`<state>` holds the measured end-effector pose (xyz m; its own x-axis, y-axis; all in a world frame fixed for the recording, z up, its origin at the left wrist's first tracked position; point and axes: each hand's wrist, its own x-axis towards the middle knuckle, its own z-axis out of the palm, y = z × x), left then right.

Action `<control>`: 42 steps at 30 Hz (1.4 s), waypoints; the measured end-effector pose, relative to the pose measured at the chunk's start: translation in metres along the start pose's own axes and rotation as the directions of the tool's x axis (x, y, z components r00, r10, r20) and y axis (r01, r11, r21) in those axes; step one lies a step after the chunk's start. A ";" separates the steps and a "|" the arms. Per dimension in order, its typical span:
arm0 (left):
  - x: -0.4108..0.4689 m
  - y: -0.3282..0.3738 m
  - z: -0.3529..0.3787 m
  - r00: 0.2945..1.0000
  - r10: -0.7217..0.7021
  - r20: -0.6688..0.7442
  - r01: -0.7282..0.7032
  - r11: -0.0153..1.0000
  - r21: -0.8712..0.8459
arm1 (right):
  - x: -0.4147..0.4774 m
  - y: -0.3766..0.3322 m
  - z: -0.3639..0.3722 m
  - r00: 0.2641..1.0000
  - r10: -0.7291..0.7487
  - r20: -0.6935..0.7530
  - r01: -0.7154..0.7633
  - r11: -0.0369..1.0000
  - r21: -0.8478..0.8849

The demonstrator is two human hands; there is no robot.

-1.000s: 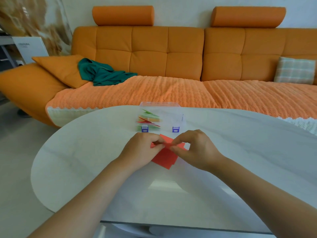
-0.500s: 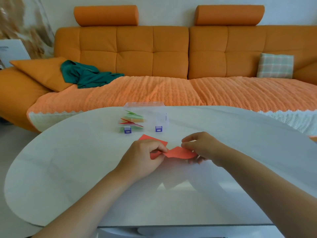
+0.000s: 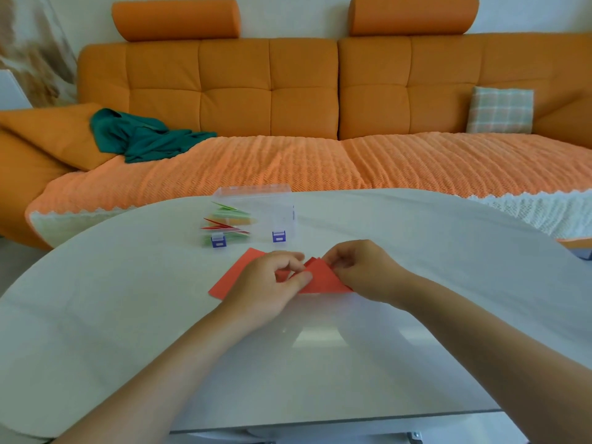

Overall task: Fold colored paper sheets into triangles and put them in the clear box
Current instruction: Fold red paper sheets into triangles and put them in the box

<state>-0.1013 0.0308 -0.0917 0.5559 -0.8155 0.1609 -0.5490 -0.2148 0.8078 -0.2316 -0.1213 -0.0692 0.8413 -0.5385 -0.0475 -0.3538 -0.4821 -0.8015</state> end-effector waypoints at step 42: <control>-0.003 -0.009 0.019 0.978 0.014 -0.208 -0.024 0.999 -0.047 | -0.008 -0.001 0.031 0.986 -0.159 -0.058 0.140 0.958 -0.251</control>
<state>-0.1094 0.0253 -0.1102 0.6660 -0.6888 0.2865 -0.5322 -0.1696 0.8294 -0.2259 -0.0955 -0.0867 0.8617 -0.4941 0.1155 -0.3236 -0.7104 -0.6249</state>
